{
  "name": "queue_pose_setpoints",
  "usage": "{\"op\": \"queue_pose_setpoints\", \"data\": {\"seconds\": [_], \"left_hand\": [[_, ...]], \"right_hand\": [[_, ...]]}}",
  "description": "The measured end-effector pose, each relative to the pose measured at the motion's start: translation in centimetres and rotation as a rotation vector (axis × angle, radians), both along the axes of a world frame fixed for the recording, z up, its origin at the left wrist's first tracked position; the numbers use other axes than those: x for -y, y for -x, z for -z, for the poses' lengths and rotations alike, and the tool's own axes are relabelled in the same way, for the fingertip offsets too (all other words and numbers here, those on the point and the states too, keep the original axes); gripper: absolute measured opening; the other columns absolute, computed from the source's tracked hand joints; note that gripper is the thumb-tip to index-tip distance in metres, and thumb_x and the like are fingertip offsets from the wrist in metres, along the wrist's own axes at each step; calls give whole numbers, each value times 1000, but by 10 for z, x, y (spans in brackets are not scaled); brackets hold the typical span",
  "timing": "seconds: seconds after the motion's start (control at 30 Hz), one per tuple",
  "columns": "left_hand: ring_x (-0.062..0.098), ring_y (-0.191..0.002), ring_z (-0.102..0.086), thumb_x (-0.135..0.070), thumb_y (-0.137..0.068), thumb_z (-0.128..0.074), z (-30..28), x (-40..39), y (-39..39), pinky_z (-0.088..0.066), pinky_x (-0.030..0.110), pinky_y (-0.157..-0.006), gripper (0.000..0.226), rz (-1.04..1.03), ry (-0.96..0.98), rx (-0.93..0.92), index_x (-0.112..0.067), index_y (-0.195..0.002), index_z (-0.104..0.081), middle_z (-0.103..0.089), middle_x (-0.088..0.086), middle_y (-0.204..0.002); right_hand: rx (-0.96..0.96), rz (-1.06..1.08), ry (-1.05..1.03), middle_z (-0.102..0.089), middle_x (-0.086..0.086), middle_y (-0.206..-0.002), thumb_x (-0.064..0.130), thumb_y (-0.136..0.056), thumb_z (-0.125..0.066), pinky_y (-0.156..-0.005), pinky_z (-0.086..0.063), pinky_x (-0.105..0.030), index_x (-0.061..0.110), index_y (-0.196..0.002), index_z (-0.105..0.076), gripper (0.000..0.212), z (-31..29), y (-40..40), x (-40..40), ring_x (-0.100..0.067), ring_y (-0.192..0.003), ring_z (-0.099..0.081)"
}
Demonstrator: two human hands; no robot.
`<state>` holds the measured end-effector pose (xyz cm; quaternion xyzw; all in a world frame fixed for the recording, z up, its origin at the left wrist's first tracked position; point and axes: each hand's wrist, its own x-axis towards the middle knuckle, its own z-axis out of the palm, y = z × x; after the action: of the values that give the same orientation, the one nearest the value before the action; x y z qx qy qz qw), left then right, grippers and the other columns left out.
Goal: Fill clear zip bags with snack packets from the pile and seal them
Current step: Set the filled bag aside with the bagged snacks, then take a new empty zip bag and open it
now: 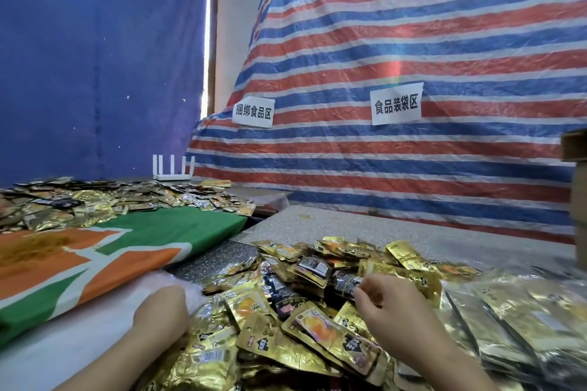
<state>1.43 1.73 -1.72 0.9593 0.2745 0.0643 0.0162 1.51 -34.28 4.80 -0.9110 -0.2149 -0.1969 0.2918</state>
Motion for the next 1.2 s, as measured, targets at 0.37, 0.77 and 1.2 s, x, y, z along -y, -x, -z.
{"op": "queue_pose_setpoints", "data": {"seconds": [0.37, 0.77, 1.2], "left_hand": [[20, -53, -45, -26, -103, -48, -3, -11, 13, -31, 30, -54, 45, 28, 68, 358, -15, -59, -46, -45, 1, -55], [17, -55, -60, -29, -104, -41, -70, 138, 21, -53, 32, -48, 21, 649, 525, 944, -30, -110, -60, -70, 7, -80], [-3, -114, -60, -29, -102, -46, -31, 230, 32, -51, 26, -95, 34, 1104, 578, 906, -32, -134, -60, -66, -16, -126]], "right_hand": [[-21, -1, 16, -66, 8, -74, 35, -98, -55, -68, -56, -30, 25, -77, -65, 25, -3, 4, -3, -8, -70, -63], [-477, -177, -541, -76, -2, -78, 30, -100, -56, -67, -53, -27, 12, -85, -75, 31, -9, -2, -9, -13, -68, -70], [-771, -35, -872, -65, -9, -55, 46, -98, -53, -49, -49, -28, 5, -75, -63, 48, -24, -2, 5, -19, -41, -60]]}}
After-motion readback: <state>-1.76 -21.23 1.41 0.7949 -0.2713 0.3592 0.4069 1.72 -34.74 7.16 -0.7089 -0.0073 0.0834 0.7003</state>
